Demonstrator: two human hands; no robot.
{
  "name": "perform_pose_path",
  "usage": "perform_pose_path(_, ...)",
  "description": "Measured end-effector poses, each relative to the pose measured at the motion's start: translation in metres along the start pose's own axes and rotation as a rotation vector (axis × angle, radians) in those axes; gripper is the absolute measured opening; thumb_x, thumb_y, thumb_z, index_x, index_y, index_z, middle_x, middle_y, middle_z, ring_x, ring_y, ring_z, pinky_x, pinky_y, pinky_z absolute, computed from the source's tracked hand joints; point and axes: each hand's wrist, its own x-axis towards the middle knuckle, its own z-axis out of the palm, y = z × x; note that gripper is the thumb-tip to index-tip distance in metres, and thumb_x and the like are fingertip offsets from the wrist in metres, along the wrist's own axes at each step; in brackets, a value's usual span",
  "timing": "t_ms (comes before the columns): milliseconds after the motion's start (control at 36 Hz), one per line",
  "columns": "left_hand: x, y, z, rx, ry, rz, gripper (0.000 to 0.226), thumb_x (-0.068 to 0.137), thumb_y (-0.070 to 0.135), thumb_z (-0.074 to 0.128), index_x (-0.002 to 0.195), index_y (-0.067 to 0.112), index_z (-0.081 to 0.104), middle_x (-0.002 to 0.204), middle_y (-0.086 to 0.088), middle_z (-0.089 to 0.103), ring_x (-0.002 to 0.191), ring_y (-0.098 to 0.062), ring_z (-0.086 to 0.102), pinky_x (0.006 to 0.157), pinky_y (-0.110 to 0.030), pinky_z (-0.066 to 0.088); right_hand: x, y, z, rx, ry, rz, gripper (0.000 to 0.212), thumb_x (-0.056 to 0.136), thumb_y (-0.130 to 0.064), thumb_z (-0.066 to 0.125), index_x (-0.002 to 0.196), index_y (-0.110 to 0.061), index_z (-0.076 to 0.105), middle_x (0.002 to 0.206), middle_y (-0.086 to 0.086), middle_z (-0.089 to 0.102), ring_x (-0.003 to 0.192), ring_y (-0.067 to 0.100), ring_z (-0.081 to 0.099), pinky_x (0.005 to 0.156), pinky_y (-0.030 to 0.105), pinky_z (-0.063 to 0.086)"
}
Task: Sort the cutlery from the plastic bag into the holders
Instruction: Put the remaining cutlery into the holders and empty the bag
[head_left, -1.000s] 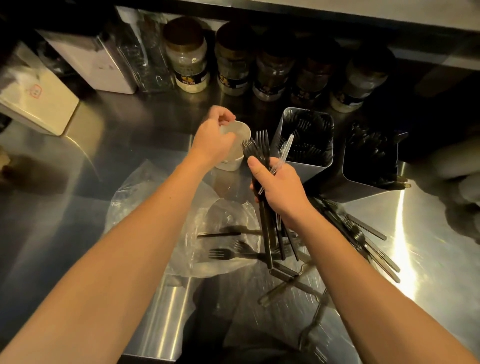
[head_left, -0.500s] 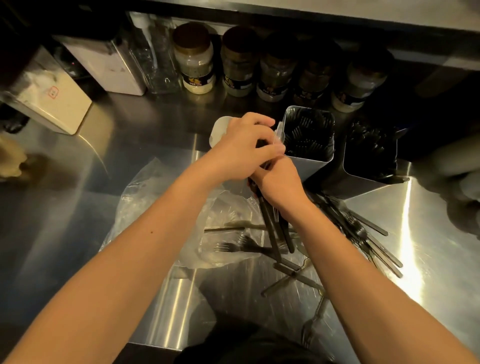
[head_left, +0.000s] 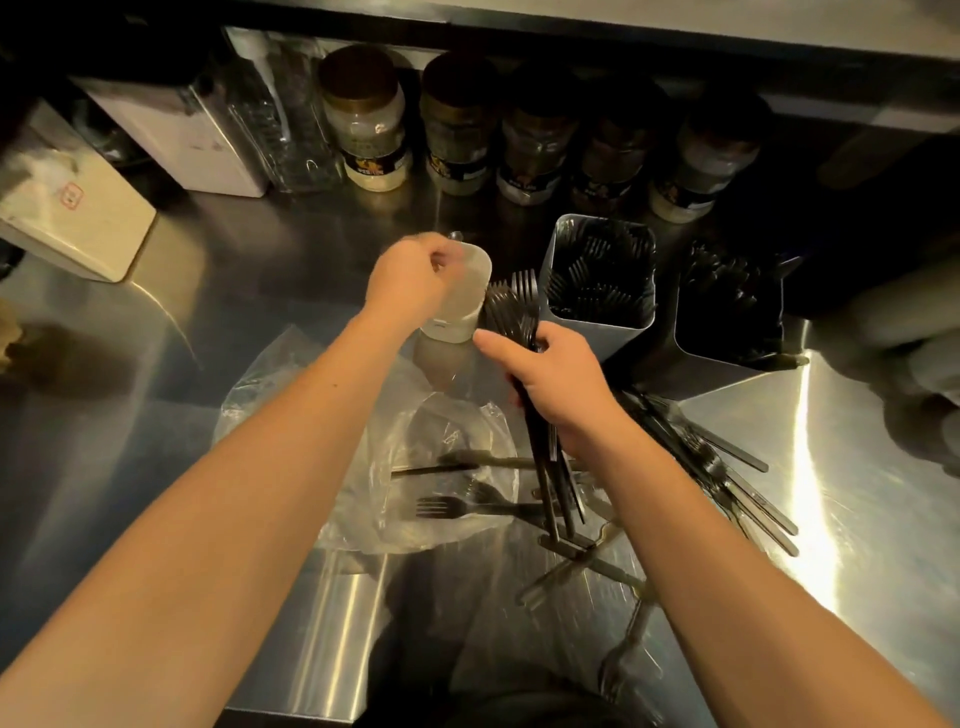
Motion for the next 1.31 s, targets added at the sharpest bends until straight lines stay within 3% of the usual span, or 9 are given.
perform_pose_path(83, -0.001, 0.003, -0.002, 0.061, 0.000, -0.017, 0.042, 0.094, 0.024, 0.066, 0.136, 0.025, 0.058, 0.136, -0.002, 0.054, 0.123, -0.023, 0.053, 0.101, -0.036, 0.045, 0.002, -0.004, -0.004, 0.046, -0.011, -0.005, 0.029, 0.084, -0.037, 0.079, 0.079, -0.016, 0.060, 0.057, -0.003, 0.055, 0.052, 0.014, 0.048, 0.052, 0.032, 0.043)
perform_pose_path(194, -0.026, 0.024, -0.013, -0.254, 0.162, -0.005, 0.028, 0.097, 0.041, 0.058, 0.111, 0.019, 0.068, 0.103, 0.006, 0.063, 0.095, -0.010, 0.059, 0.086, -0.031, 0.049, 0.001, -0.007, -0.006, 0.056, -0.034, -0.032, 0.028, 0.085, -0.037, 0.078, 0.083, -0.014, 0.061, 0.060, -0.002, 0.056, 0.053, 0.013, 0.049, 0.051, 0.030, 0.043)
perform_pose_path(361, -0.085, 0.052, -0.028, -0.513, -0.301, -0.022, 0.043, 0.095, 0.054, 0.057, 0.099, 0.012, 0.066, 0.080, -0.001, 0.061, 0.070, -0.012, 0.057, 0.060, -0.029, 0.046, -0.004, -0.008, 0.000, -0.094, 0.090, -0.153, 0.040, 0.079, -0.050, 0.079, 0.088, -0.014, 0.065, 0.070, 0.000, 0.066, 0.063, 0.017, 0.059, 0.058, 0.039, 0.052)
perform_pose_path(556, -0.108, 0.055, -0.029, -0.530, -0.122, 0.037, 0.028, 0.097, 0.032, 0.062, 0.095, 0.006, 0.072, 0.078, -0.020, 0.063, 0.068, -0.024, 0.060, 0.071, -0.049, 0.058, -0.022, -0.012, -0.006, -0.181, 0.091, -0.181, 0.039, 0.078, -0.057, 0.077, 0.098, -0.025, 0.068, 0.091, -0.004, 0.074, 0.088, 0.017, 0.070, 0.080, 0.049, 0.059)
perform_pose_path(667, -0.115, 0.062, -0.026, -0.576, -0.060, 0.037, 0.017, 0.098, 0.026, 0.062, 0.097, 0.019, 0.078, 0.083, -0.009, 0.072, 0.076, -0.026, 0.066, 0.065, -0.034, 0.059, -0.032, -0.016, -0.010, -0.124, 0.073, -0.147, 0.040, 0.088, -0.061, 0.062, 0.103, -0.025, 0.070, 0.095, -0.005, 0.076, 0.091, 0.014, 0.072, 0.085, 0.048, 0.059)
perform_pose_path(861, -0.123, 0.073, -0.023, -0.750, 0.176, -0.036, 0.007, 0.094, 0.023, 0.066, 0.093, 0.020, 0.073, 0.088, -0.003, 0.072, 0.084, -0.019, 0.073, 0.079, -0.046, 0.062, -0.050, -0.021, -0.022, 0.057, 0.103, -0.130, 0.031, 0.101, -0.036, 0.058, 0.076, -0.017, 0.059, 0.062, -0.003, 0.059, 0.051, 0.011, 0.050, 0.051, 0.026, 0.043)
perform_pose_path(1000, -0.121, 0.091, -0.030, -1.193, 0.124, -0.169, 0.011, 0.104, 0.016, 0.052, 0.112, 0.010, 0.056, 0.093, -0.017, 0.062, 0.063, -0.012, 0.069, 0.057, -0.020, 0.054, -0.060, -0.022, -0.035, 0.367, 0.004, 0.021, 0.028, 0.102, -0.037, 0.056, 0.082, -0.019, 0.051, 0.063, -0.002, 0.052, 0.048, 0.011, 0.040, 0.046, 0.024, 0.036)
perform_pose_path(1111, -0.120, 0.099, -0.022, -0.929, 0.065, -0.092, 0.018, 0.104, 0.028, 0.051, 0.112, 0.014, 0.059, 0.071, 0.003, 0.044, 0.048, -0.005, 0.039, 0.044, -0.020, 0.030, -0.070, -0.023, -0.044, 0.472, -0.048, 0.026, 0.029, 0.104, -0.036, 0.052, 0.082, -0.018, 0.051, 0.061, -0.002, 0.048, 0.047, 0.011, 0.038, 0.044, 0.024, 0.033)
perform_pose_path(1306, -0.138, 0.123, 0.008, -0.507, -0.107, 0.097, 0.026, 0.097, 0.041, 0.061, 0.100, 0.015, 0.062, 0.084, 0.002, 0.060, 0.074, -0.011, 0.054, 0.063, -0.025, 0.042, -0.084, -0.022, -0.056, 0.326, 0.046, -0.043, 0.032, 0.102, -0.041, 0.055, 0.082, -0.016, 0.057, 0.062, 0.000, 0.054, 0.047, 0.012, 0.046, 0.044, 0.024, 0.040)
